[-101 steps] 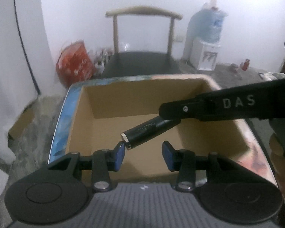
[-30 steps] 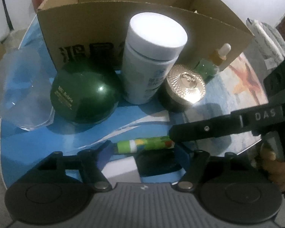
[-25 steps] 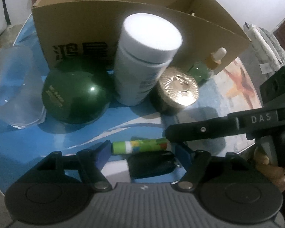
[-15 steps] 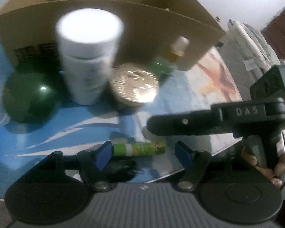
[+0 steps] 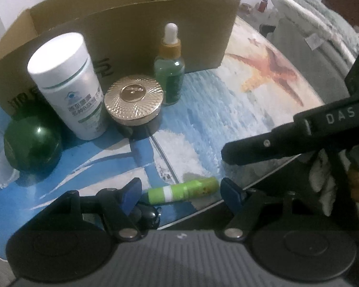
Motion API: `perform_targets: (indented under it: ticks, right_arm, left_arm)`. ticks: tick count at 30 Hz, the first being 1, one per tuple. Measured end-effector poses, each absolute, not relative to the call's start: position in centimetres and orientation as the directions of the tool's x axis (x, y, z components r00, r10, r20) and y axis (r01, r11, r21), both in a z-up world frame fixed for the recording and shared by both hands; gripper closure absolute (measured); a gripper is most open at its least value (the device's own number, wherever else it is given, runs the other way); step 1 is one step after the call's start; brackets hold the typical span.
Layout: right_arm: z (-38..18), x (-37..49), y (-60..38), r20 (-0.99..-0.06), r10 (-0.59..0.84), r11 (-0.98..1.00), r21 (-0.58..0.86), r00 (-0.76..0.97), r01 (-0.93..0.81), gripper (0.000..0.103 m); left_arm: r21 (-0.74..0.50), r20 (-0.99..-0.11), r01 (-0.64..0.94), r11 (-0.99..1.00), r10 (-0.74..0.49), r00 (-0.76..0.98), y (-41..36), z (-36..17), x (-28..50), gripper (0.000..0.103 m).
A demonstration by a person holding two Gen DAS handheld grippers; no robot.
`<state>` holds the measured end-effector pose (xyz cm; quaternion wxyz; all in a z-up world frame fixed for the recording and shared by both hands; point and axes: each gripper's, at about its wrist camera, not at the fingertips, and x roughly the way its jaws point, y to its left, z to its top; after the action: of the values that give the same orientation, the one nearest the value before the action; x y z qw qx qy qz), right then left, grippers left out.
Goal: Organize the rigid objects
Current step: 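Move the left tool down to the green-yellow lip balm tube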
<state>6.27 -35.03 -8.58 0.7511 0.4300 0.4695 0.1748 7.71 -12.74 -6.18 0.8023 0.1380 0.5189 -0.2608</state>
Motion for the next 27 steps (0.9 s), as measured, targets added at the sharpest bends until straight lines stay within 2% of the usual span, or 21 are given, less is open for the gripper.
perform_targets:
  ticks: [5, 27]
  right_arm:
    - [-9.0, 5.7, -34.4, -0.555, 0.670, 0.563, 0.813, 0.493, 0.150, 0.073]
    - [-8.9, 6.0, -33.0, -0.556, 0.695, 0.568, 0.813, 0.456, 0.127, 0.073]
  left_arm:
    - [0.042, -0.907, 0.586, 0.809, -0.215, 0.362, -13.7, -6.6, 7.1, 0.032]
    - [0.047, -0.904, 0.579, 0.814, -0.213, 0.371, -13.1, -6.5, 7.8, 0.031]
